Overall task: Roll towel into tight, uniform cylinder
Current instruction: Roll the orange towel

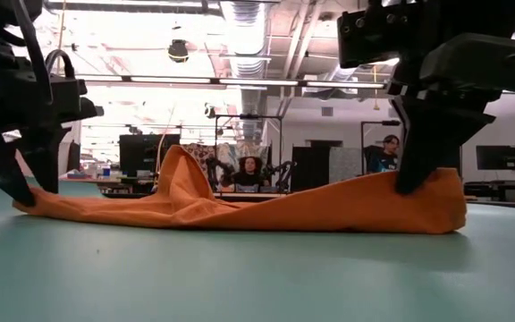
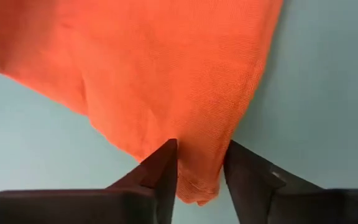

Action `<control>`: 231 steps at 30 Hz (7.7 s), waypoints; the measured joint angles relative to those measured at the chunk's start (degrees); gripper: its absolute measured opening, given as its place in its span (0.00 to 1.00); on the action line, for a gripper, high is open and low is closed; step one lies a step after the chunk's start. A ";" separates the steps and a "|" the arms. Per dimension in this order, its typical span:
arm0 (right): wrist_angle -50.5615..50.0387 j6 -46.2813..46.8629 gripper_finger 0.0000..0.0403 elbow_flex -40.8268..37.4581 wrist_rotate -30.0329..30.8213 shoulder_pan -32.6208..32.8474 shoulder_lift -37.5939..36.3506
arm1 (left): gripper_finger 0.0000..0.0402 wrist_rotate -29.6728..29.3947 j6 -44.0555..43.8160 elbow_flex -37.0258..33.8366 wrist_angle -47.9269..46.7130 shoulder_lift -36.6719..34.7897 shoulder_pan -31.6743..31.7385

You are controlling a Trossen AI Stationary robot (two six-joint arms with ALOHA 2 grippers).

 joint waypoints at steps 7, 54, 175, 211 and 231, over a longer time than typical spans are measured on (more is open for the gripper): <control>0.14 1.51 0.02 0.00 1.94 0.15 -0.02 | 0.08 2.78 -3.04 1.08 -1.19 -0.33 0.11; -34.24 3.26 0.01 20.02 49.19 -30.29 -11.93 | 0.00 -32.81 15.69 26.42 -15.37 -7.72 36.17; 51.60 -14.62 0.14 -21.79 20.21 -3.84 -11.30 | 0.00 -8.91 -10.36 -9.00 24.87 -8.62 24.33; 43.25 5.24 0.02 -19.13 11.93 -7.48 1.11 | 0.00 -1.52 -28.98 -8.06 25.09 4.87 7.20; 44.99 -22.81 0.13 -7.93 11.26 -8.52 1.33 | 0.00 -11.19 -1.96 -8.30 19.23 -3.49 22.30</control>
